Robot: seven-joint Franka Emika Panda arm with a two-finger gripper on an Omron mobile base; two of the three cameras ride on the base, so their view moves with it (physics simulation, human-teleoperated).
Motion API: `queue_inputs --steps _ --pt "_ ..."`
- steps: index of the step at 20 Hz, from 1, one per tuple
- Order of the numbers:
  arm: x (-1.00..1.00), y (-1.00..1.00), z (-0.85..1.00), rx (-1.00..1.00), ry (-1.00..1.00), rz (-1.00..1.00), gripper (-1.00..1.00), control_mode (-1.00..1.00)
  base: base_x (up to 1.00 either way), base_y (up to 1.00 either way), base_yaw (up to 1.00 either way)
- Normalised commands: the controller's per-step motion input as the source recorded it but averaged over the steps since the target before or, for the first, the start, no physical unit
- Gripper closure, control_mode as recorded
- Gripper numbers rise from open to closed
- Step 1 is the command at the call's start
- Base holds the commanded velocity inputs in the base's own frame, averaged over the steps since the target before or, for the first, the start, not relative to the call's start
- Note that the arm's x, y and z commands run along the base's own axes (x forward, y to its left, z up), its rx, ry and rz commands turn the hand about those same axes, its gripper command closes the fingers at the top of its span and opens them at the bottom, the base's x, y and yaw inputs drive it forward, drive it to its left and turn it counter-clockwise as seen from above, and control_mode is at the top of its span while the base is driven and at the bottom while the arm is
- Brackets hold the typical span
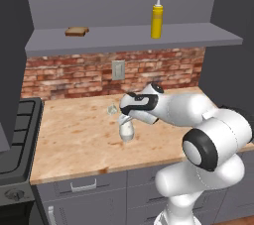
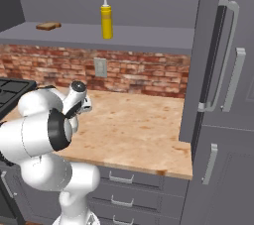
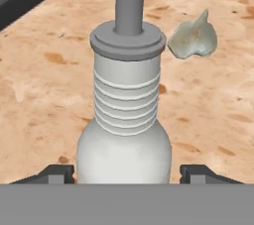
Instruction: Pick the mustard and oil and vinegar bottle from the counter and place them in the cabinet.
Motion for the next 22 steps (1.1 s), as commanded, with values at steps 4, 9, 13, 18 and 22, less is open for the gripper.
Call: queue_inputs --steps 4,9,13,18,22 --pt "0.08 0.07 -0.15 0.0 0.0 0.0 1.0 -1.0 0.0 0.0 0.0" --pt "0.0 0.01 -0.01 0.0 0.0 0.0 1.0 -1.0 0.0 0.0 0.0" --pt "-0.13 0.0 0.13 0.0 -0.04 0.0 1.0 -1.0 0.0 0.0 0.0" --pt "-0.47 0.0 0.59 0.0 -0.11 0.0 1.0 -1.0 0.0 0.0 0.0" --pt "-0.52 0.0 0.87 0.0 -0.14 0.0 1.0 -1.0 0.0 0.0 0.0"
